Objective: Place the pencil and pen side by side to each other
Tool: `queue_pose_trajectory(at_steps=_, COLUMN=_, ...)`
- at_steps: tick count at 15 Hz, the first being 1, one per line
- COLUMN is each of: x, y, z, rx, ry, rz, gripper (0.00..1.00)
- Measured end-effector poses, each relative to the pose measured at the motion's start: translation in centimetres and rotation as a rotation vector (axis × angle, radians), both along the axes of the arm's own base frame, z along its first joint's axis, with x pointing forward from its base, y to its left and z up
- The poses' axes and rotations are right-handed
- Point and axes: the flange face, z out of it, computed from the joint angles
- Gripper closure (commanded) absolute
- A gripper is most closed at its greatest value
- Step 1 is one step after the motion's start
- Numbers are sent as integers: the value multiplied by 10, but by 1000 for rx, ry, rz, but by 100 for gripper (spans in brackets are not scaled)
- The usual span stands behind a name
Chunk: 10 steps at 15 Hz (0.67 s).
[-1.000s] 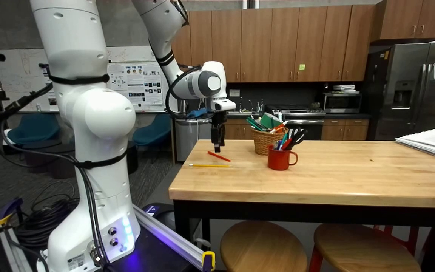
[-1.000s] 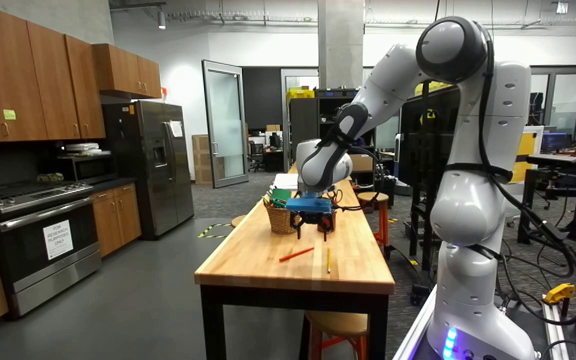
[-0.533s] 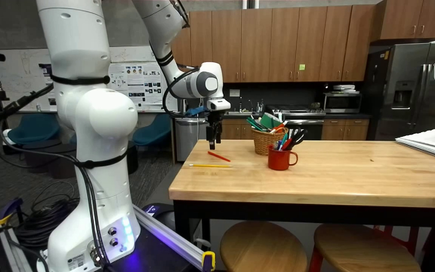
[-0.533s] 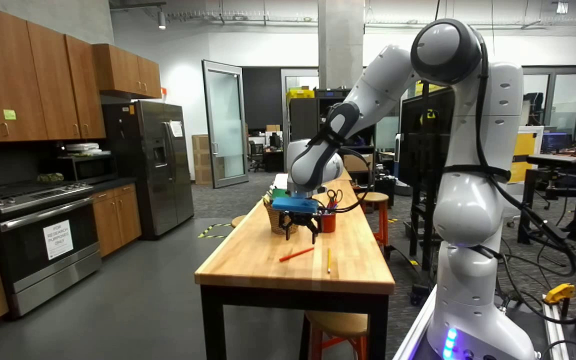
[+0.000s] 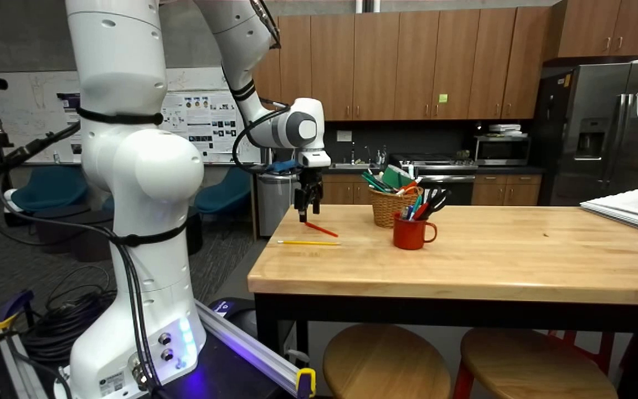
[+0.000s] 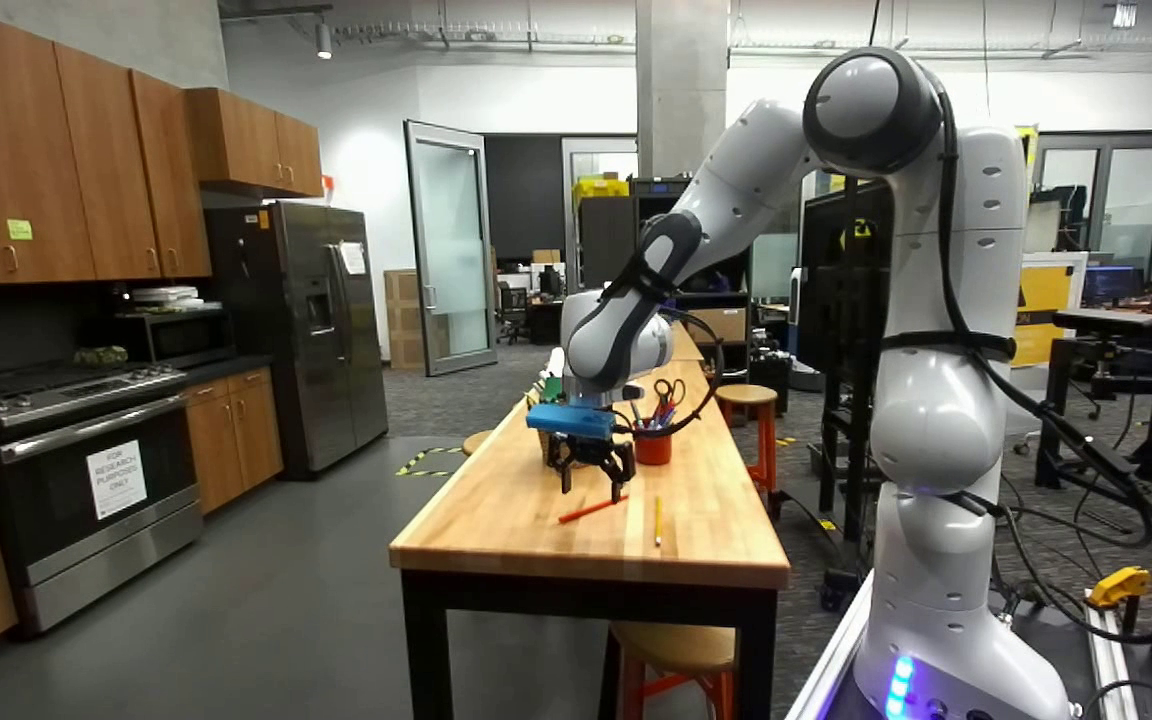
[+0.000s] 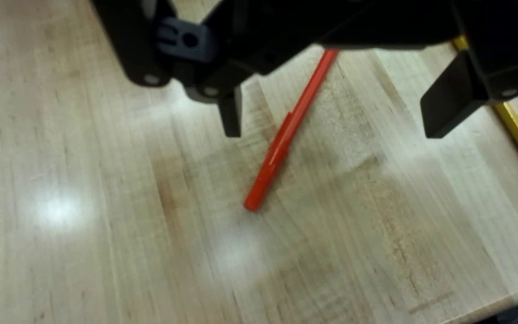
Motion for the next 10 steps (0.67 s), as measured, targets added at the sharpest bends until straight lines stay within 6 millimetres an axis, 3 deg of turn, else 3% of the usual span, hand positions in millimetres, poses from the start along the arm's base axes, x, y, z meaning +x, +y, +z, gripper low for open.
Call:
queue_pose_trajectory(at_steps=8, x=3, y=-7, z=-17, rx=2, ry=36, rz=-127, gripper=0)
queue_pose_trajectory(at_steps=10, x=5, y=-8, z=-20, rx=2, ry=39, rz=-147, gripper=8)
